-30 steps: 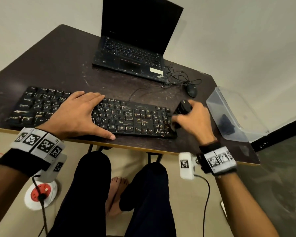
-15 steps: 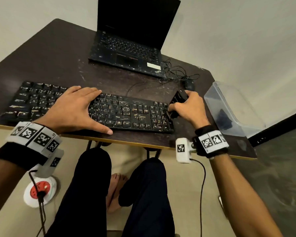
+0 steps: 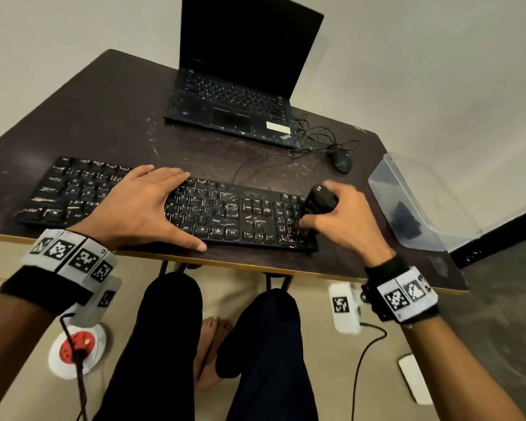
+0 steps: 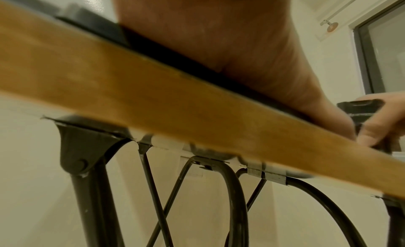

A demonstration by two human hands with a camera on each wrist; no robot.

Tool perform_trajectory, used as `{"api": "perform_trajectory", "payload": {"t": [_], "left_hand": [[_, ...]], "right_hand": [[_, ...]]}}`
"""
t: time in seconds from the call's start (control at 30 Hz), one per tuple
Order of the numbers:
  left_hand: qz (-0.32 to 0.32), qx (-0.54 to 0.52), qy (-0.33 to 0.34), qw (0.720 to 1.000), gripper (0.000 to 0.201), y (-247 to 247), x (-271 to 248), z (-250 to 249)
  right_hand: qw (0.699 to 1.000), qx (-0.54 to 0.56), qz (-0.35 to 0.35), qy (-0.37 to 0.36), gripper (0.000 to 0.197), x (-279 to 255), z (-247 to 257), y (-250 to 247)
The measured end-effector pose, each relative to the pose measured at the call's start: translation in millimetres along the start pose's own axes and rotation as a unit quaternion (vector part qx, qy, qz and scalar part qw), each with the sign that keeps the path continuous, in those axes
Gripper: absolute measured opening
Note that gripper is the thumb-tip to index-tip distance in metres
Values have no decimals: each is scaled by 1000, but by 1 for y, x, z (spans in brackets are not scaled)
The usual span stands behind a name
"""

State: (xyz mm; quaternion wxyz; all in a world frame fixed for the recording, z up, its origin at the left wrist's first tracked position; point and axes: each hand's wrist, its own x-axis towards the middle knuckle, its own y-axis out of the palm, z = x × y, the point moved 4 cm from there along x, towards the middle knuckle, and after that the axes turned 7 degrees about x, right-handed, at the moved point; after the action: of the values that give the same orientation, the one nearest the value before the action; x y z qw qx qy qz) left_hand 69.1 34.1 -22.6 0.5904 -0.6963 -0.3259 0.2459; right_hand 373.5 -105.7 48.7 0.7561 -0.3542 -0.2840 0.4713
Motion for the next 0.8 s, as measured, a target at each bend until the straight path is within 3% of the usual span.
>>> {"api": "perform_trajectory", "payload": {"t": [0.07, 0.2, 0.3, 0.4, 0.5, 0.63, 0.73, 0.8], "left_hand": [[8, 3, -1, 1000, 162, -1, 1, 0], [6, 4, -2, 1000, 162, -1, -1, 0], [9, 11, 3, 1000, 162, -2, 2, -1], [12, 12, -1, 1000, 162, -1, 2, 1], [13, 11, 1, 1000, 162, 0, 2, 0], [5, 9, -2, 1000, 161, -1, 0, 0], [7, 12, 2, 1000, 162, -1, 3, -1], [1, 13, 3, 1000, 163, 1, 3, 0]], "right_hand": [[1000, 13, -6, 5, 30, 7, 0, -4], [998, -3, 60, -25, 31, 8, 8, 2], [999, 5, 40, -16, 30, 9, 7, -3], [996, -31, 84, -21, 31, 7, 11, 2], [999, -23, 37, -8, 28, 9, 12, -2], [996, -37, 83, -1, 30, 6, 13, 1], [999, -25, 43, -2, 31, 4, 11, -4], [997, -14, 76, -3, 31, 0, 13, -1]]}}
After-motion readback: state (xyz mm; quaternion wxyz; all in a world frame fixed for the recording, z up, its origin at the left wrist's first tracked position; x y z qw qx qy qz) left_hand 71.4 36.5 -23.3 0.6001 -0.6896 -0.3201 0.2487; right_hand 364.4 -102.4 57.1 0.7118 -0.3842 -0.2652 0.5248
